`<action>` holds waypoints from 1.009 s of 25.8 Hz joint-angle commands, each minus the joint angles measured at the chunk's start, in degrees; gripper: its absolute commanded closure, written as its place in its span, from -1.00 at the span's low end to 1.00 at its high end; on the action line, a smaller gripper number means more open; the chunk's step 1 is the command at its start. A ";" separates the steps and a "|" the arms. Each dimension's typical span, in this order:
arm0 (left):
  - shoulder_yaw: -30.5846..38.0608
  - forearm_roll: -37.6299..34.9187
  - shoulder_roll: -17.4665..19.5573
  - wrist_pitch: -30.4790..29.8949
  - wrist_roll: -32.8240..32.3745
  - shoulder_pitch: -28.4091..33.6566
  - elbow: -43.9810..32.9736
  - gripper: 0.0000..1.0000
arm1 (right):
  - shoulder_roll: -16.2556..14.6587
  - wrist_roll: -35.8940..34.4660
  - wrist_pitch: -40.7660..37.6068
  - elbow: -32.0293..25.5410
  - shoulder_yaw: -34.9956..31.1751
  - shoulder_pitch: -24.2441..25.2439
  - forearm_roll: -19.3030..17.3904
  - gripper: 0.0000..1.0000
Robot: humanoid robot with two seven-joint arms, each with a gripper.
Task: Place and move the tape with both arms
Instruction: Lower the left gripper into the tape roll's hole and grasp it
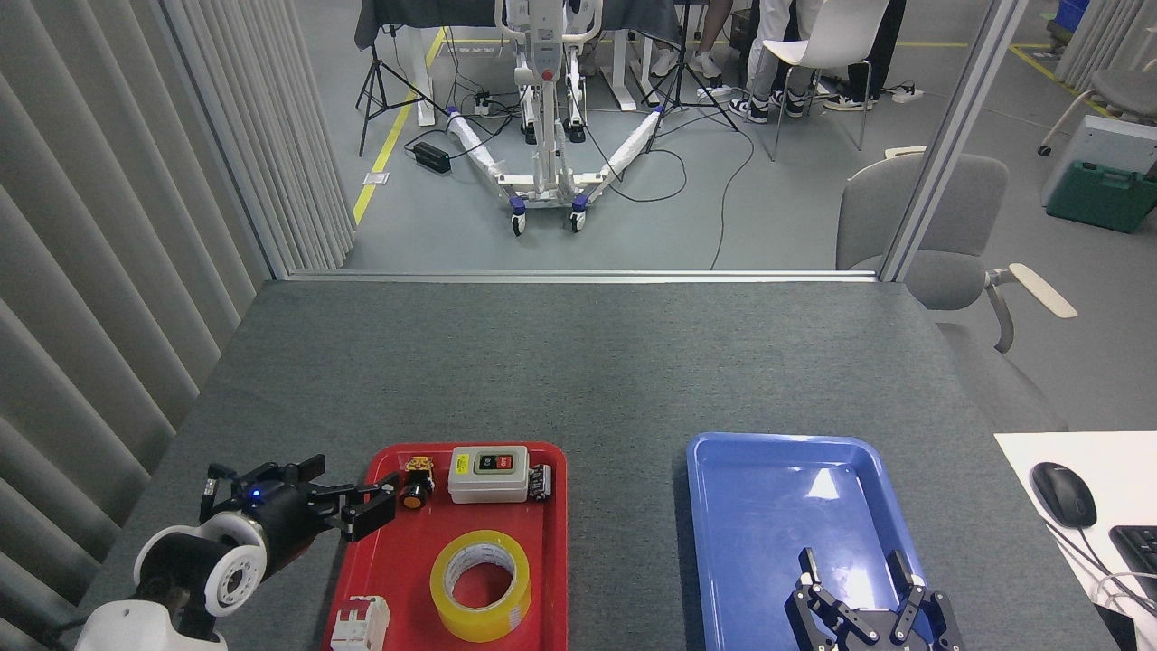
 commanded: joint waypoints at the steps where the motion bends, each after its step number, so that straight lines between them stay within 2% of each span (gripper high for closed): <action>1: -0.97 0.07 -1.36 -0.51 -5.04 -3.03 0.73 -1.00 | -0.03 -0.01 -0.09 0.00 0.00 0.00 0.08 -1.00; 4: -5.54 0.07 -4.00 -0.51 -7.68 -5.22 4.68 -1.00 | -0.03 -0.01 -0.09 0.00 0.00 0.00 0.17 -1.00; 6: -7.30 0.07 -5.75 -0.42 -11.72 -6.89 7.41 -1.00 | -0.03 -0.01 -0.09 0.09 0.00 0.00 0.08 -1.00; 9: -7.47 -0.02 -8.13 -0.42 -22.18 -10.49 12.24 -1.00 | -0.03 -0.01 -0.09 0.00 0.00 0.00 0.17 -1.00; 11: -7.47 -0.02 -8.31 -0.42 -29.56 -13.40 16.46 -1.00 | -0.03 -0.01 -0.09 0.09 0.00 0.00 0.17 -1.00; 13: -7.47 -0.46 -8.66 -0.42 -34.13 -15.33 19.71 -1.00 | -0.03 -0.01 -0.09 0.09 0.00 0.00 0.17 -1.00; 18: -7.47 -0.99 -9.10 -0.42 -34.31 -16.03 22.09 -1.00 | -0.12 -0.01 -0.09 0.09 0.00 0.00 0.17 -1.00; 23: -7.56 -4.59 -9.80 -0.25 -33.43 -17.79 28.24 -0.99 | -0.29 -0.01 -0.09 0.09 0.09 -0.09 0.17 -1.00; 26: -7.56 -4.77 -9.80 -0.25 -33.08 -18.14 29.21 -0.90 | -0.38 -0.01 -0.09 0.09 0.09 -0.09 0.17 -1.00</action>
